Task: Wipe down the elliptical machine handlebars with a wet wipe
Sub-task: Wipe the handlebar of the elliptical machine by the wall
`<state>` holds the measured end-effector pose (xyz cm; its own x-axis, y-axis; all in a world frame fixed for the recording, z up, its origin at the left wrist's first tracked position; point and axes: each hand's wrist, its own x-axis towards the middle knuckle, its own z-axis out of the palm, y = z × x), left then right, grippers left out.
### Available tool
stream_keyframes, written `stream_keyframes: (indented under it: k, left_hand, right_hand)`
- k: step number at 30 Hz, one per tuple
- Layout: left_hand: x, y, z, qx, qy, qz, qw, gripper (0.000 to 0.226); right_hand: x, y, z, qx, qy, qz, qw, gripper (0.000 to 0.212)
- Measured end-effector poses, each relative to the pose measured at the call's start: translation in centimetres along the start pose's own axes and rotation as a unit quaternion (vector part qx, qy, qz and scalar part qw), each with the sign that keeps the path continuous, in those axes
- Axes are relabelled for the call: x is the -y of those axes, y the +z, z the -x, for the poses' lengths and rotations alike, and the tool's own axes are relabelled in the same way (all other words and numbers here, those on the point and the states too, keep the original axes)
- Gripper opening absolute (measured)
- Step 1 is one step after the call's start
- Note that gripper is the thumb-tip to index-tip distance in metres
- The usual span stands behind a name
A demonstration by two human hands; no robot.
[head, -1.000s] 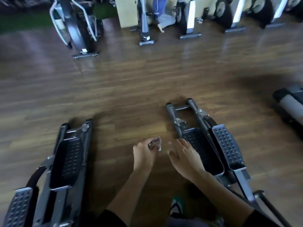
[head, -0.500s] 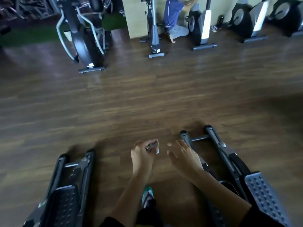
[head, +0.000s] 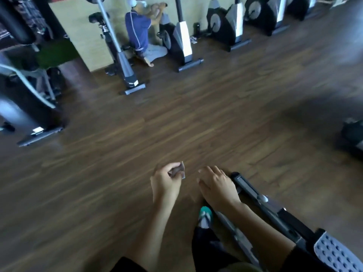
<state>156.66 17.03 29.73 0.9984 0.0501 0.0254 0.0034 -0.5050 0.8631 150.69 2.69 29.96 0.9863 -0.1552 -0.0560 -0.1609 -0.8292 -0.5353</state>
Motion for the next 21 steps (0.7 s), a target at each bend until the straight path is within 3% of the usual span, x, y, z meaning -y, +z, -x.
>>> stream_keyframes:
  k: [9,15,21]
  left_hand:
    - [-6.9,11.4,-23.0,0.073,0.060,0.034,0.995,0.029]
    - [-11.9,20.8,-34.3,0.116,0.120,0.012,0.986,0.027]
    - [-19.6,33.1,-43.6,0.213,0.185,0.009,0.959,0.029]
  right_hand:
    - [-5.8,-6.6,-23.1,-0.075,0.036,0.066,0.994,0.020]
    - [-11.6,-10.6,-33.8,-0.096,0.110,0.074,0.987,0.025]
    - [-19.8,-15.2,-43.0,-0.160,0.216,0.087,0.959,0.029]
